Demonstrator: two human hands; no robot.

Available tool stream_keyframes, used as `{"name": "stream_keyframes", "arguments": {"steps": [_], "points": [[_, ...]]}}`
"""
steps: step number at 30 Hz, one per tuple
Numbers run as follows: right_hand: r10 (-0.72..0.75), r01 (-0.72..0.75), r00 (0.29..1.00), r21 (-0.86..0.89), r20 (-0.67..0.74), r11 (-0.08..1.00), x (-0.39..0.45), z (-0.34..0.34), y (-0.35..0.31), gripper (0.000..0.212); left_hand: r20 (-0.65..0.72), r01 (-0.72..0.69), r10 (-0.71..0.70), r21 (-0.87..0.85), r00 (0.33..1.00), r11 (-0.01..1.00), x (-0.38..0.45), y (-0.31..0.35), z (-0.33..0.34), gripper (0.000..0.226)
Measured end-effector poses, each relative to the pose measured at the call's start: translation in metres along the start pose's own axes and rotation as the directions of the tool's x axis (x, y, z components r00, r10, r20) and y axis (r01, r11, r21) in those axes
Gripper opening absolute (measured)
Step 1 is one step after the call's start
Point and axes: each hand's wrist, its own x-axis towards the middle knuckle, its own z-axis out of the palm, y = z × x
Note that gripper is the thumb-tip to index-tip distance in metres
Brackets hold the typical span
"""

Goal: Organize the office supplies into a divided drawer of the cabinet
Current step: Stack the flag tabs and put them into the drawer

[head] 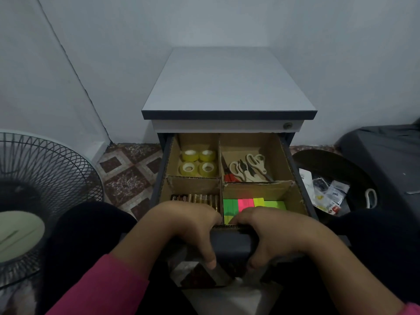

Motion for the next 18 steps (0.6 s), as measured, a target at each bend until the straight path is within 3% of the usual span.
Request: {"name": "stream_keyframes", "arguments": {"steps": [8,18], "points": [[-0.046,0.043,0.995,-0.034,-0.088,0.998,0.001,0.000,0.004,0.051,-0.137,-0.053,0.055,0.020,0.989,0.998,-0.003,-0.004,0.000,0.040],[0.038,-0.024,0.986,0.087,-0.161,0.996,0.015,-0.020,0.011,0.055,-0.331,-0.056,0.019,-0.101,0.943,0.993,0.000,-0.018,-0.013,0.052]]}}
